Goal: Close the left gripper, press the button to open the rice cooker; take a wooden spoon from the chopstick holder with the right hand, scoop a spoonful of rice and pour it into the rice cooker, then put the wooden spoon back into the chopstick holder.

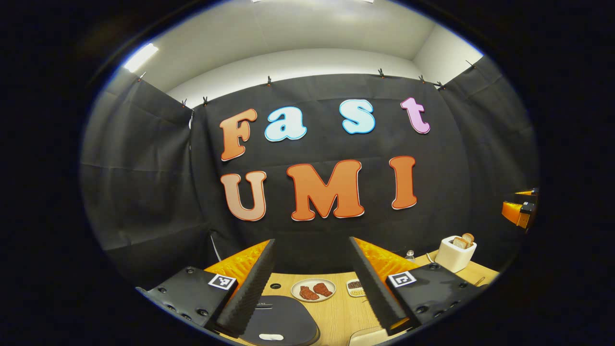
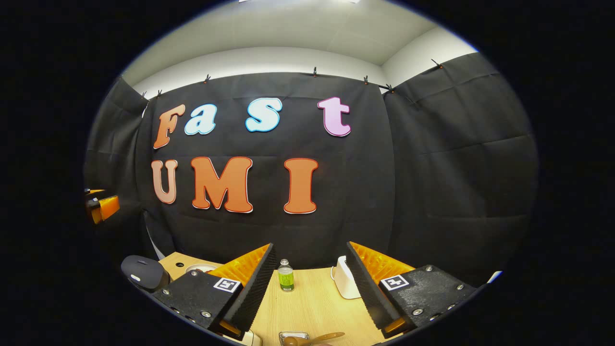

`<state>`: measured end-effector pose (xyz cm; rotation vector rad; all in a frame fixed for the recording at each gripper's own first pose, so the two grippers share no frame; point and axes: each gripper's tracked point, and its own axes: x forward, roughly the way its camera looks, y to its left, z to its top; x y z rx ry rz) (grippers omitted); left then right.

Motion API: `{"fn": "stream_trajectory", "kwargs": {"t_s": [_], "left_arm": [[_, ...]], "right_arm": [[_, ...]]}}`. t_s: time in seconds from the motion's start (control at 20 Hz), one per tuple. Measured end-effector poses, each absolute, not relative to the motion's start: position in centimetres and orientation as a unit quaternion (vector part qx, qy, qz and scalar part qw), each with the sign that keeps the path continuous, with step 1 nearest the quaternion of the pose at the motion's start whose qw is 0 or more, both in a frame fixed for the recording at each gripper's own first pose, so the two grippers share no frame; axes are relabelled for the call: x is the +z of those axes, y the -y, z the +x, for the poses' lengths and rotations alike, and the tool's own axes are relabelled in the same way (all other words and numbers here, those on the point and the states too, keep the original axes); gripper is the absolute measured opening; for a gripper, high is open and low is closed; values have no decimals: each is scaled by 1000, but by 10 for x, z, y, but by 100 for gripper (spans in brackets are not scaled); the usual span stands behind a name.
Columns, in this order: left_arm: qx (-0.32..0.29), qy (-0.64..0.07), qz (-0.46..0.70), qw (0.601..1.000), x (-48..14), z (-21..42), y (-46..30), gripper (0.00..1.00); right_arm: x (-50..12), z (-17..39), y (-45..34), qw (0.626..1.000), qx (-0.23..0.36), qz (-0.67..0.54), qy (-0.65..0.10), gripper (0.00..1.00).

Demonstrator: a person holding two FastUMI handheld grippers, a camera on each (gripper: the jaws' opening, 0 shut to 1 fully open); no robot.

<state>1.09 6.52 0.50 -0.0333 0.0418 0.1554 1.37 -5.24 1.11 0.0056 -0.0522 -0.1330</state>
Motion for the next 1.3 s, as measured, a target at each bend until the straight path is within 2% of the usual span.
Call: {"fn": "stream_trajectory", "kwargs": {"t_s": [0.05, 0.15, 0.2, 0.25, 0.35, 0.45, 0.55, 0.6, 0.7, 0.85, 0.95, 1.0, 1.05, 1.15, 1.3], "left_arm": [[80, -31, -16, 996, -3, 11, -69, 96], [73, -56, -23, 995, -19, 13, -70, 93], [69, -69, -26, 995, -26, 13, -72, 79], [72, -78, -28, 994, -30, 15, -77, 65], [81, -103, -32, 991, -43, 17, -88, 38], [60, -146, -47, 986, -62, 19, -82, 10], [74, -186, -49, 979, -82, 18, -95, 12], [78, -205, -55, 974, -91, 17, -99, 8], [78, -266, -70, 958, -118, 12, -101, 12], [81, -364, -115, 921, -167, 0, -106, 12], [104, -425, -136, 889, -195, -11, -120, 12], [108, -444, -149, 877, -206, -12, -120, 12], [110, -464, -164, 863, -218, -14, -123, 11], [110, -502, -192, 836, -244, -27, -122, 5], [112, -537, -236, 802, -269, -37, -122, 6]], "right_arm": [[8, 15, 53, 998, -66, 3, 22, 95], [2, 16, 56, 998, -67, 2, 13, 95], [-1, 16, 58, 998, -70, 0, 10, 95], [-3, 16, 60, 997, -72, -1, 7, 90], [-7, 16, 60, 997, -74, -3, 2, 90], [-11, 17, 60, 997, -75, -2, -3, 90], [-19, 17, 58, 997, -74, -2, -12, 90], [-25, 18, 57, 997, -71, 1, -20, 90], [-36, 17, 57, 997, -72, 9, -37, 91], [-50, 18, 60, 995, -79, 12, -55, 91], [-61, 17, 61, 994, -80, 15, -69, 91], [-66, 16, 61, 994, -81, 15, -75, 87], [-72, 14, 62, 993, -83, 15, -81, 90], [-79, 12, 64, 992, -86, 14, -90, 91], [-86, 10, 66, 991, -90, 14, -100, 91]]}}
